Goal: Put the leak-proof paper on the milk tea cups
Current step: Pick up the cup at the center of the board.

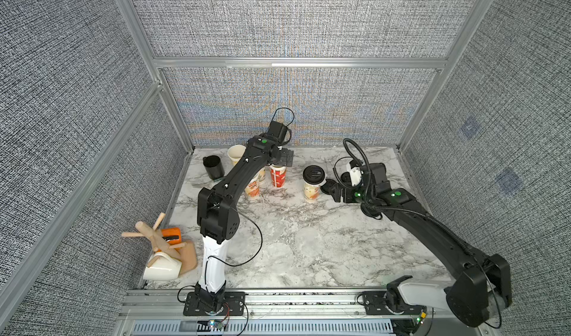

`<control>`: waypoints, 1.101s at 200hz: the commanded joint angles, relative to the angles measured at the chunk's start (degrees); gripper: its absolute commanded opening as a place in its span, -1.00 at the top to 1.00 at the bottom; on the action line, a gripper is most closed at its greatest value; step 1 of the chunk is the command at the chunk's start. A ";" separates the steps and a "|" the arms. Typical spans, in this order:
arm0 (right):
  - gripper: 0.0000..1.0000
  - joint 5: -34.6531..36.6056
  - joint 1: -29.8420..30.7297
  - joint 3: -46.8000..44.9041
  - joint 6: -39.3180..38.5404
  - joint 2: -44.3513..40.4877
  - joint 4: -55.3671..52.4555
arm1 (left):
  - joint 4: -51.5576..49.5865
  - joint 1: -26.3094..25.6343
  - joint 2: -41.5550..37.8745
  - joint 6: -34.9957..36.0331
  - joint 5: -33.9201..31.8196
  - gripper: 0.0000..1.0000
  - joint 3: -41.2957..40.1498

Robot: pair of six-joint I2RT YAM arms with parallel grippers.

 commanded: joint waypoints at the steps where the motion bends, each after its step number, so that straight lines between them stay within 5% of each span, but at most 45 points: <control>1: -0.95 -0.62 -0.07 0.35 -0.73 0.16 1.29 | 0.40 0.36 1.04 1.92 0.85 -1.00 0.75; 146: -0.95 -0.14 -0.69 -0.74 -0.76 -0.78 1.09 | 0.48 0.99 6.29 3.47 -0.16 -0.98 3.01; 220: -0.95 0.35 -1.00 -1.23 -0.56 -2.72 0.53 | -0.77 1.04 4.39 3.06 -0.05 -0.74 1.81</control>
